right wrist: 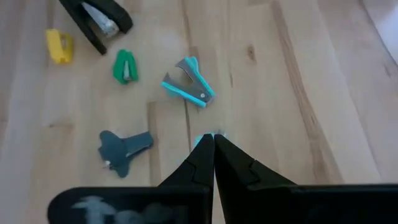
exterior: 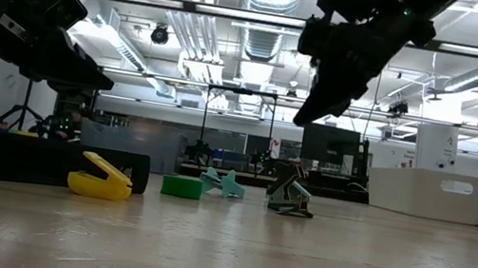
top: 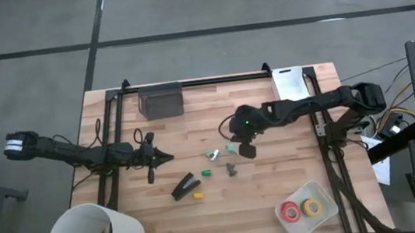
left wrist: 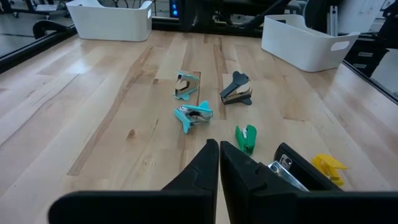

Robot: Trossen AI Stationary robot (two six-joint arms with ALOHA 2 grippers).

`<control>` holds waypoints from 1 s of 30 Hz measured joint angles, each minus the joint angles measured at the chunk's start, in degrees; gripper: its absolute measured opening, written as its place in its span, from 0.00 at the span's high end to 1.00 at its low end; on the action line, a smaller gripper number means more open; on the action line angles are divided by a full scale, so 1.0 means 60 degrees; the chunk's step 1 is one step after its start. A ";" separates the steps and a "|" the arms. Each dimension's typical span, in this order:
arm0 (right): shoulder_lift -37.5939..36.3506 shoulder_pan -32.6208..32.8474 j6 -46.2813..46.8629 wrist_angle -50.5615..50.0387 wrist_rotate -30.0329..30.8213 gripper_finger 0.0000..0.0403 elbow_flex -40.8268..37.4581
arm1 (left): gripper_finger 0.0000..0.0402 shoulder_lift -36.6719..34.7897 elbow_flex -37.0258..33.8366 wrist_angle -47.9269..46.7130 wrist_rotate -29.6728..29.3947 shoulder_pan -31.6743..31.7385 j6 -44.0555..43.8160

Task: Pick and place Stapler, Stapler remover, tape
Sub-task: Put the right light blue staple remover into the top white bin

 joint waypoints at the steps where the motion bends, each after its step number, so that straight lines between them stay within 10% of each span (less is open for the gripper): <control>1: -0.0100 -0.0060 0.0056 0.0042 -0.0074 0.98 -0.0061 | 0.95 0.0000 -0.0001 0.0001 0.0000 0.0001 0.0000; 14: -0.0020 -0.0311 0.1259 0.0236 0.0042 0.96 -0.0431 | 0.95 0.0000 -0.0002 -0.0076 -0.0002 0.0001 0.0000; 30: 0.0191 -0.0543 0.2025 0.0744 -0.0281 0.62 -0.0567 | 0.95 0.0000 -0.0002 -0.0146 -0.0001 -0.0002 0.0000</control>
